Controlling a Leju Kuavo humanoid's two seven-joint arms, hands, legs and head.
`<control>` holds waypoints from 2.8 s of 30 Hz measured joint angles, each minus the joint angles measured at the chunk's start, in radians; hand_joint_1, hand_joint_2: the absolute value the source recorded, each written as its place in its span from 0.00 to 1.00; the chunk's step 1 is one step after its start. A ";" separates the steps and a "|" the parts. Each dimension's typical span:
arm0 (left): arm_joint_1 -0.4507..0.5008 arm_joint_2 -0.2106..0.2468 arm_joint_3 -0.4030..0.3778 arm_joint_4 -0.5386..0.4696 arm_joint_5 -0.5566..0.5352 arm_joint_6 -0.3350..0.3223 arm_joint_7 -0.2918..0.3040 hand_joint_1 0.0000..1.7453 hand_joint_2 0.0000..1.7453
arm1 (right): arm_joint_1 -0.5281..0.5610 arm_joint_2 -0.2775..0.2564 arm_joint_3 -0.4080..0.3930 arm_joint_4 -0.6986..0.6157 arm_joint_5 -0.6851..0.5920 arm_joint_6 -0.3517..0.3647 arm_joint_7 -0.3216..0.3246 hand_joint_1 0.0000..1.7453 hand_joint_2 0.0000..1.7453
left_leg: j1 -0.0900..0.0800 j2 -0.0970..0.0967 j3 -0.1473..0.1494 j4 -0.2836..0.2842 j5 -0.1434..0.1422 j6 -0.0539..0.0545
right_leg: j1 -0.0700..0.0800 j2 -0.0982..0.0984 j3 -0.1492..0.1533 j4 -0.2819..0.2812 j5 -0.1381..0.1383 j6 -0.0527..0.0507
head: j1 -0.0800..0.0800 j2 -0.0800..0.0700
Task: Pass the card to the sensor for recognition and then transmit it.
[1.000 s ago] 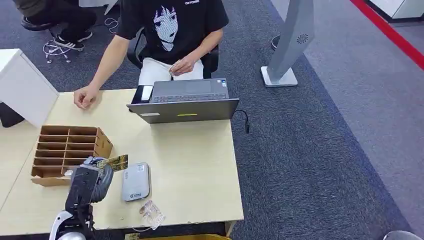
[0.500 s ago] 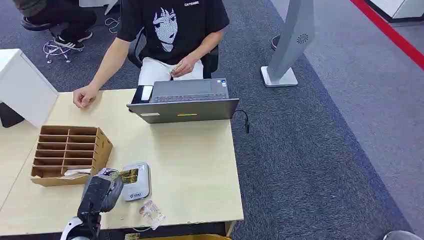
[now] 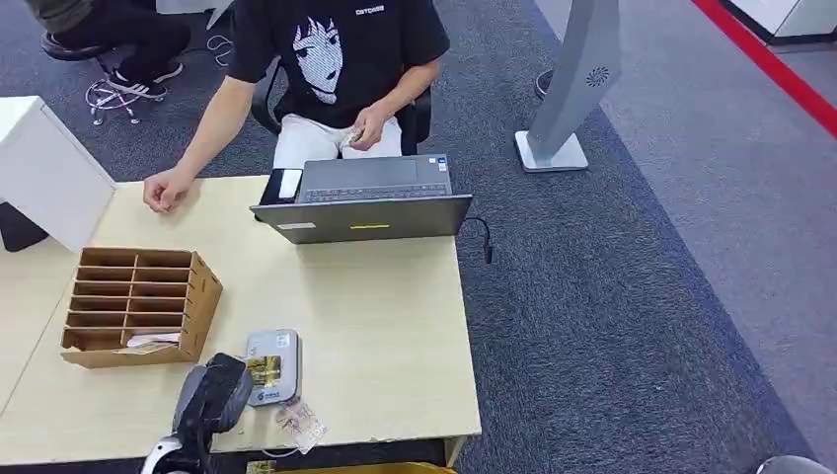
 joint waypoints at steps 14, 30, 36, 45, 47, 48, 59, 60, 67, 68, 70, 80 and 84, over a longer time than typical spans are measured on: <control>-0.010 0.034 0.039 -0.192 -0.090 0.150 -0.105 1.00 1.00 | 0.015 -0.003 -0.008 -0.023 0.080 0.012 0.057 0.00 1.00 | 0.001 -0.001 0.000 0.000 0.001 -0.001 | 0.000 -0.001 0.000 0.000 0.000 0.000 | 0.000 0.000; -0.116 0.104 0.116 -0.484 -0.166 0.263 -0.183 1.00 1.00 | 0.018 -0.011 -0.010 -0.048 0.148 0.050 0.077 0.00 1.00 | 0.001 -0.001 0.000 0.000 0.001 -0.001 | 0.000 -0.001 0.000 0.001 0.001 0.000 | 0.000 0.000; -0.227 0.201 0.164 -0.479 -0.236 0.227 -0.085 1.00 1.00 | 0.021 -0.011 -0.026 -0.047 0.166 0.068 0.063 0.00 1.00 | 0.001 -0.001 0.000 0.000 0.002 -0.003 | 0.000 0.000 0.000 0.001 0.001 0.000 | 0.000 0.000; -0.287 0.243 0.245 -0.313 -0.250 0.230 -0.026 1.00 1.00 | 0.025 -0.005 -0.061 -0.039 0.179 0.085 0.043 0.00 1.00 | 0.001 -0.001 0.000 0.000 0.003 -0.003 | 0.000 0.000 -0.001 0.001 0.001 0.000 | 0.000 0.000; -0.288 0.241 0.251 -0.277 -0.241 0.233 -0.024 1.00 1.00 | 0.026 -0.002 -0.069 -0.038 0.179 0.085 0.042 0.00 1.00 | 0.001 -0.001 0.000 0.000 0.003 -0.003 | 0.000 0.000 -0.001 0.001 0.001 0.000 | 0.000 0.000; -0.287 0.237 0.251 -0.265 -0.234 0.234 -0.023 1.00 1.00 | 0.028 0.000 -0.075 -0.038 0.179 0.085 0.041 0.00 1.00 | 0.001 -0.001 0.000 0.000 0.003 -0.003 | 0.000 0.000 -0.001 0.001 0.001 0.000 | 0.000 0.000; -0.292 0.201 0.251 -0.225 -0.090 0.229 -0.036 0.00 1.00 | 0.044 0.002 -0.110 -0.045 0.198 0.085 0.048 0.00 1.00 | 0.000 0.000 -0.002 0.000 0.003 -0.002 | 0.000 0.001 -0.003 0.001 0.001 0.000 | 0.000 0.000; -0.292 0.198 0.251 -0.225 -0.085 0.228 -0.036 0.00 1.00 | 0.044 0.002 -0.111 -0.045 0.198 0.085 0.049 0.00 1.00 | 0.000 0.000 -0.002 0.000 0.003 -0.002 | 0.000 0.001 -0.003 0.001 0.001 0.000 | 0.000 0.000; -0.315 0.217 0.230 -0.222 -0.075 0.053 -0.008 0.00 1.00 | 0.060 0.002 -0.126 -0.056 0.198 0.080 0.062 0.00 1.00 | 0.000 0.000 -0.002 0.000 0.003 -0.003 | 0.000 0.001 -0.003 0.001 0.002 0.000 | 0.000 0.000; -0.324 0.234 0.212 -0.227 -0.091 0.006 0.000 0.00 1.00 | 0.063 0.002 -0.130 -0.060 0.198 0.080 0.065 0.00 1.00 | 0.001 0.000 -0.002 0.000 0.004 -0.003 | 0.001 0.001 -0.003 0.001 0.002 0.000 | 0.000 0.000; -0.345 0.279 0.168 -0.251 -0.124 -0.111 0.008 0.00 1.00 | 0.070 0.002 -0.137 -0.064 0.198 0.078 0.068 0.00 1.00 | 0.001 0.000 -0.002 0.000 0.004 -0.003 | 0.001 0.001 -0.003 0.001 0.003 -0.001 | 0.000 0.000; -0.430 0.614 -0.047 -0.464 -0.150 -0.358 -0.023 0.00 1.00 | 0.096 0.003 -0.169 -0.070 0.190 0.063 0.056 0.00 1.00 | 0.002 0.005 -0.002 0.000 0.004 -0.004 | 0.002 0.005 -0.005 0.002 0.004 -0.002 | 0.000 0.000; -0.429 0.730 -0.076 -0.548 -0.144 -0.383 -0.024 0.00 1.00 | 0.100 0.006 -0.180 -0.070 0.178 0.061 0.055 0.00 1.00 | 0.002 0.004 -0.003 0.000 0.004 -0.004 | 0.002 0.004 -0.005 0.002 0.004 -0.003 | 0.000 0.000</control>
